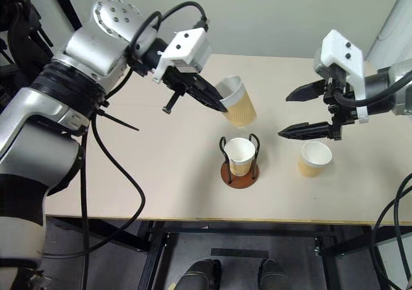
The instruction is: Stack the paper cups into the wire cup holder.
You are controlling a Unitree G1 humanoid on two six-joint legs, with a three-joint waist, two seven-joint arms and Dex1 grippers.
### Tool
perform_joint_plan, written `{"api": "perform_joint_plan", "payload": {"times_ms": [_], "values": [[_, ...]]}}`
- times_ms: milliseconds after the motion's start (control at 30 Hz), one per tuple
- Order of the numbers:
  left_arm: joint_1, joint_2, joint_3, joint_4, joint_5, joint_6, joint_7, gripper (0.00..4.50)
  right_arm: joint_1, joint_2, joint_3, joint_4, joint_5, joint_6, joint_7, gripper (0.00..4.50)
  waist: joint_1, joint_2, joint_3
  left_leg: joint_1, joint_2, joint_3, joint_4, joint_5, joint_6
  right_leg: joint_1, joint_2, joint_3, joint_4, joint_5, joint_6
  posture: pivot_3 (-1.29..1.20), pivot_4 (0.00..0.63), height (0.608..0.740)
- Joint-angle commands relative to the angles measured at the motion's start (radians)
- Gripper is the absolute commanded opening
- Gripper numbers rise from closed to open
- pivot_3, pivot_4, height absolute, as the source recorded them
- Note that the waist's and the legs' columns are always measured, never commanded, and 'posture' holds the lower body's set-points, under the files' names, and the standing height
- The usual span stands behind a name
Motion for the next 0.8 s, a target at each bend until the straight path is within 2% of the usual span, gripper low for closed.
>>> {"api": "perform_joint_plan", "payload": {"times_ms": [33, 333, 400, 533, 800], "values": [[-0.041, -0.015, -0.016, 0.01, -0.036, -0.033, -0.031, 0.05, -0.004, -0.045, -0.073, -0.058, 0.05, 0.051, -0.035, 4.5, 0.002, 0.0, 0.0, 0.0, -0.002, 0.001, 0.001, 0.0, 0.001, 0.0, 0.001, 0.0, 0.0, 0.0, 0.0, 0.0, 0.15, 0.74], [-0.051, -0.01, -0.138, -0.034, -0.093, -0.077, -0.031, 0.05, 0.063, -0.092, -0.167, -0.141, 0.14, 0.119, -0.121, 4.5, 0.007, 0.0, 0.0, -0.001, -0.008, 0.002, 0.006, -0.002, 0.004, 0.002, 0.002, 0.001, 0.0, 0.001, 0.009, 0.0, 0.15, 0.74], [-0.054, -0.018, -0.145, -0.028, -0.093, -0.083, -0.031, 0.05, 0.078, -0.096, -0.18, -0.154, 0.157, 0.124, -0.138, 4.5, 0.006, 0.0, 0.0, -0.003, -0.007, -0.001, 0.008, -0.002, 0.005, 0.003, -0.003, 0.003, 0.0, 0.0, 0.012, 0.0, 0.15, 0.74], [-0.058, -0.021, -0.162, -0.017, -0.088, -0.105, -0.031, 0.05, 0.089, -0.098, -0.187, -0.164, 0.182, 0.126, -0.17, 4.5, 0.008, 0.001, 0.001, -0.003, -0.011, 0.001, 0.01, -0.003, 0.007, 0.004, 0.001, 0.001, 0.0, 0.0, 0.016, 0.0, 0.15, 0.74], [-0.037, -0.042, -0.169, 0.007, -0.065, -0.146, -0.031, 0.05, 0.1, -0.101, -0.183, -0.169, 0.212, 0.118, -0.213, 4.5, 0.009, 0.001, 0.001, -0.003, -0.017, -0.001, 0.012, -0.003, 0.011, 0.006, -0.01, 0.001, 0.0, 0.001, 0.018, 0.0, 0.15, 0.74]]}}
